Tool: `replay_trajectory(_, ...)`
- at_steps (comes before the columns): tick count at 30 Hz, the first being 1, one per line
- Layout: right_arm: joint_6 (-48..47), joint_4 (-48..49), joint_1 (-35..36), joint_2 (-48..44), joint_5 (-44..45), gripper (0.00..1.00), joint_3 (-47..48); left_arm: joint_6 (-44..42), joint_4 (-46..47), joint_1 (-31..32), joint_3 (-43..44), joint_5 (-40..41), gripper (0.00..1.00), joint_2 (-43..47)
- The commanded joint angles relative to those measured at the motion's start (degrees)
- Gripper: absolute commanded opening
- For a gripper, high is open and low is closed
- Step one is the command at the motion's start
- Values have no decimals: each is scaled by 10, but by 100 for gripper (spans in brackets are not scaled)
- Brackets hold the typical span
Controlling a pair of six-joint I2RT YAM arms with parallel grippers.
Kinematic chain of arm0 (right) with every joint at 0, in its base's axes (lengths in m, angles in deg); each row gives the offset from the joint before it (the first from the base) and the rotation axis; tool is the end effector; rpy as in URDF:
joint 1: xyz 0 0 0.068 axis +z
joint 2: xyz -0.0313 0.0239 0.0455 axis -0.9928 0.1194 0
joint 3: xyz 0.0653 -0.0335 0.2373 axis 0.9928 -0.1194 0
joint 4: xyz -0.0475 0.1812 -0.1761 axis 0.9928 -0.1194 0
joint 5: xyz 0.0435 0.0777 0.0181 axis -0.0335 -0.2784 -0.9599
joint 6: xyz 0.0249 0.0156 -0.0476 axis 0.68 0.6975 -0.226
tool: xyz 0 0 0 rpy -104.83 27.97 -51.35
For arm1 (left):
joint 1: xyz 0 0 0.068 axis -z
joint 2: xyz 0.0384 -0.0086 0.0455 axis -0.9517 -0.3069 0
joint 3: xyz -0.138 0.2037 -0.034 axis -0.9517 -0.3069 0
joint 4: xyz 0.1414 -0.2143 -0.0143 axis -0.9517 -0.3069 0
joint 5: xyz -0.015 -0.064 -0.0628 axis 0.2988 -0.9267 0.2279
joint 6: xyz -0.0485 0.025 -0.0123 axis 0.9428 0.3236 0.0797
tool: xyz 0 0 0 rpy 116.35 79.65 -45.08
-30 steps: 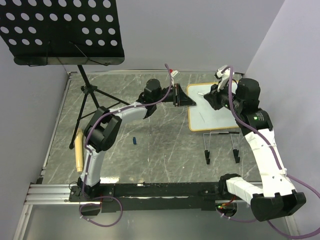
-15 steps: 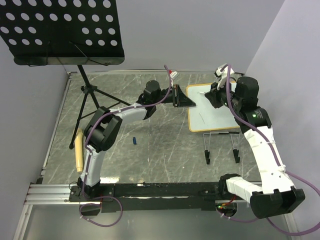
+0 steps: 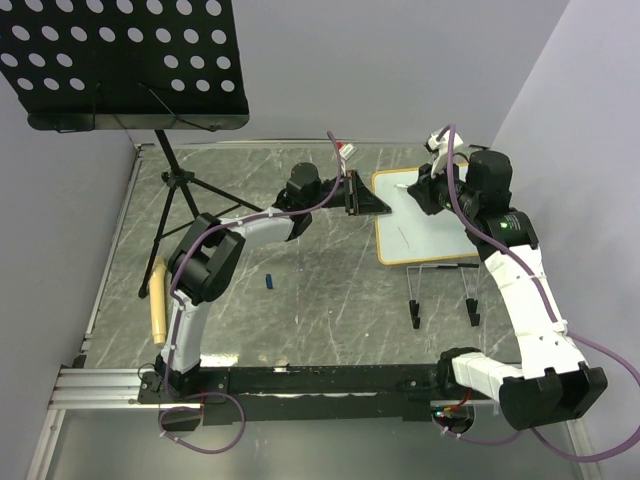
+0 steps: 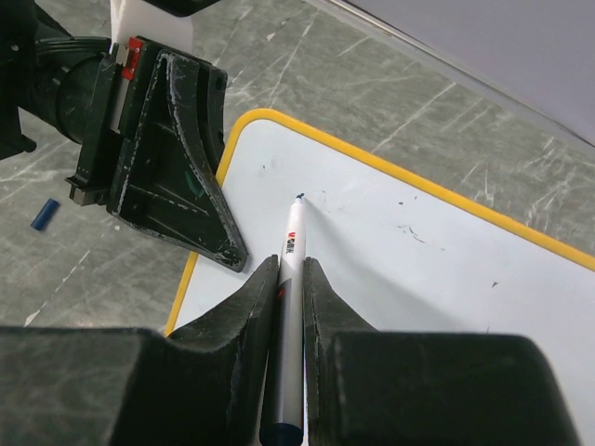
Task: Write a sentence on the whiteboard
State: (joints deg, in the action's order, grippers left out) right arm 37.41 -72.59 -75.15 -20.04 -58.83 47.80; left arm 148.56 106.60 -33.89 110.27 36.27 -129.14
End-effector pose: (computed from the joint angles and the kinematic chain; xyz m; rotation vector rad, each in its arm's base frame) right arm 0.2414 0.0488 0.3833 -0.6187 1.8185 0.3103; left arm 0.3508 -0.3136 0.2435 0.5222 1.7303 -1.9358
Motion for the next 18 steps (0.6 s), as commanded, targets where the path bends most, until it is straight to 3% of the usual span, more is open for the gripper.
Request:
replay_trajectory(1, -3, 26, -2, 3, 4, 0, 22, 17, 85, 5, 5, 8, 1, 40)
replay_trajectory(18, -10, 15, -1, 7, 7, 0, 11, 21, 91, 6, 12, 16, 1, 48)
